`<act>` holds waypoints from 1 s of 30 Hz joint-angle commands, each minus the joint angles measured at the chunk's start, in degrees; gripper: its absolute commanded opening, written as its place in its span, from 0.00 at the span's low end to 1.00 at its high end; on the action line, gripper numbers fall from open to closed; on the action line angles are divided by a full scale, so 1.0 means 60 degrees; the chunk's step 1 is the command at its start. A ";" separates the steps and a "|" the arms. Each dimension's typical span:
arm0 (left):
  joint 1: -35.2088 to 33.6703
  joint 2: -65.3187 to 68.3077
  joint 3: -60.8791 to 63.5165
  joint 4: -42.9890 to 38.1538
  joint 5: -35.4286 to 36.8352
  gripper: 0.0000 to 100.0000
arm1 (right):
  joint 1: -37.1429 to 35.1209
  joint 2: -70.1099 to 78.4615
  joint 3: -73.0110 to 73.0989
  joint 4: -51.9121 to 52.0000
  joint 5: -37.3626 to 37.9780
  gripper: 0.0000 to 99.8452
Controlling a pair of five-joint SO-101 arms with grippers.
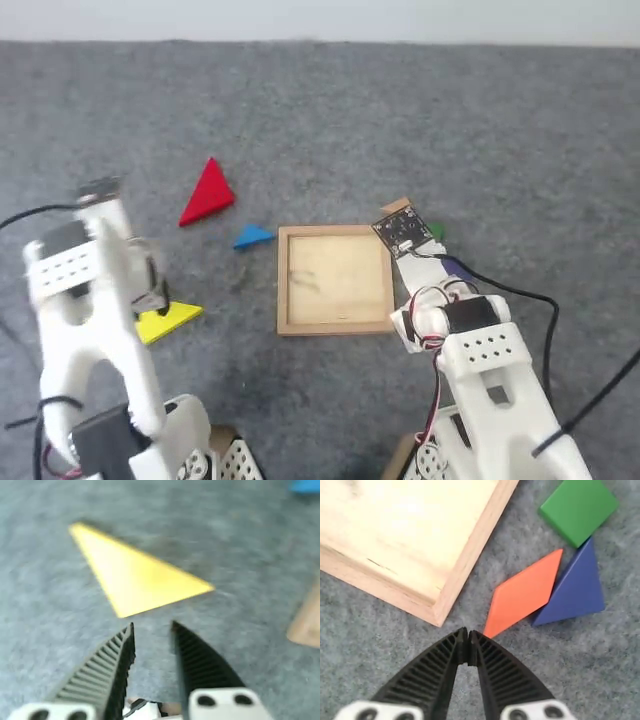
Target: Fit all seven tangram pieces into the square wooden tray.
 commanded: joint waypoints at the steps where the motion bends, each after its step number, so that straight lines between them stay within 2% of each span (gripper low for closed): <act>1: -0.1509 -0.0484 0.0799 -0.0249 -0.0615 0.14 | -0.0066 0.0037 -0.0103 -0.0139 0.0059 0.02; 4: -0.2095 -0.0469 0.1458 -0.0821 -0.0850 0.14 | -0.0066 0.0037 -0.0103 -0.0154 0.0059 0.02; 6: -0.2271 -0.0425 0.1648 -0.0908 -0.0396 0.15 | -0.0066 0.0037 -0.0103 -0.0154 0.0059 0.02; 10: -0.1846 -0.0410 0.1824 -0.1158 0.0703 0.15 | -0.0066 0.0037 -0.0088 -0.0154 0.0059 0.02; 15: -0.1099 -0.0410 0.1824 -0.1187 0.0996 0.15 | -0.0066 0.0037 -0.0088 -0.0154 0.0059 0.02; 19: -0.1070 -0.0396 0.1971 -0.1333 0.1670 0.14 | -0.0066 0.0037 -0.0088 -0.0154 0.0059 0.02; 20: -0.1363 -0.0396 0.2059 -0.1451 0.1758 0.14 | -0.0066 0.0037 -0.0088 -0.0154 0.0059 0.02; 21: -0.1773 -0.0396 0.2132 -0.1495 0.1700 0.13 | -0.0066 0.0037 -0.0088 -0.0154 0.0059 0.02; 24: -0.2930 -0.0396 0.2132 -0.1524 0.0220 0.11 | -0.0066 0.0037 -0.0088 -0.0154 0.0059 0.02; 26: -0.3604 -0.0396 0.2132 -0.1538 -0.0205 0.11 | -0.0066 0.0037 -0.0088 -0.0154 0.0059 0.02; 30: -0.3692 -0.0396 0.2557 -0.1919 -0.0425 0.10 | -0.0066 0.0037 -0.0088 -0.0154 0.0059 0.02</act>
